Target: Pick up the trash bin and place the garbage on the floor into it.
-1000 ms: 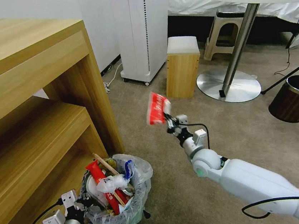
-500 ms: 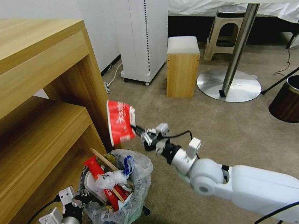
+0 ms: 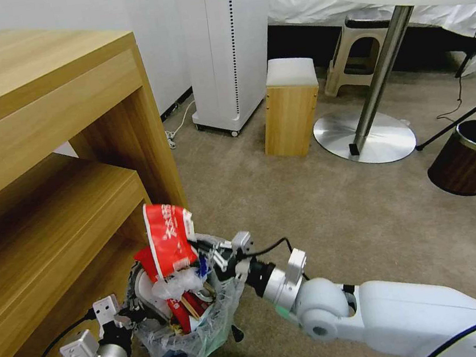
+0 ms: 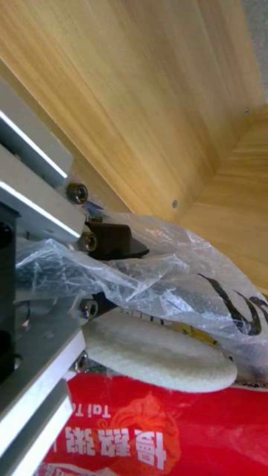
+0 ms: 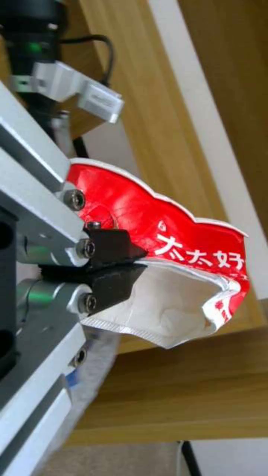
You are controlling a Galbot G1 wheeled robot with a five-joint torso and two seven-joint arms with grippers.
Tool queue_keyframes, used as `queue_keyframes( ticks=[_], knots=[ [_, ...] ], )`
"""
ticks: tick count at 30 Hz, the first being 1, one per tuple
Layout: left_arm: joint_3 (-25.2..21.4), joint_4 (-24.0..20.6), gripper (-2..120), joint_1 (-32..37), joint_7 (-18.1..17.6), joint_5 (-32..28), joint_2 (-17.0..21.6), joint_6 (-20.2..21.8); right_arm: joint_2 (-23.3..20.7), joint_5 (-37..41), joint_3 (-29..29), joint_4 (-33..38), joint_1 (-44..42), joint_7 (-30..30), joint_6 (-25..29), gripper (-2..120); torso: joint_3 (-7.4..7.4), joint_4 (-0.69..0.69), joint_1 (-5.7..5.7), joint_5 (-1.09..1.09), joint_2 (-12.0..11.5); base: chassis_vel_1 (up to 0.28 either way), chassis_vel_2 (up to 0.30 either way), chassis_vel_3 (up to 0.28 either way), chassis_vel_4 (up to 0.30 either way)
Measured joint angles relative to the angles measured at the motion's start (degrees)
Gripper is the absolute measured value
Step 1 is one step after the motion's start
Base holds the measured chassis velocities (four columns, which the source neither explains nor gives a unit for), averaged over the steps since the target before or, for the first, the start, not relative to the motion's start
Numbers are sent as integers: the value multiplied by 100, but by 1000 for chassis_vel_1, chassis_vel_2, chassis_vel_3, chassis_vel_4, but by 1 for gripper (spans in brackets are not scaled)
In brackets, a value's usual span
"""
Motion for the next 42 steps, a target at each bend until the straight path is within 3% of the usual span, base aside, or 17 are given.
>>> queue_keyframes(
  ticks=[17, 35, 38, 40, 42],
  knots=[
    [-20, -96, 0, 11, -17, -52, 18, 9, 146, -342, -539, -534, -80, 247, -84, 0, 0, 0, 0, 0, 0, 0, 0, 0, 0],
    [26, -62, 0, -29, -13, -38, -2, 10, 182, -414, -833, -410, 143, 541, -279, 0, 0, 0, 0, 0, 0, 0, 0, 0, 0],
    [24, -46, 0, -28, -12, -37, 2, 10, 162, -400, -818, -316, 166, 526, -281, 9, 0, 0, 0, 0, 0, 0, 0, 0, 0],
    [15, -30, 0, -30, -11, -37, 19, 10, 122, -397, -791, -234, 192, 507, -282, 21, 0, 0, 0, 0, 0, 0, 0, 0, 0],
    [11, -28, 0, -30, -11, -38, 24, 10, 103, -396, -777, -205, 196, 500, -282, 24, 0, 0, 0, 0, 0, 0, 0, 0, 0]
  ],
)
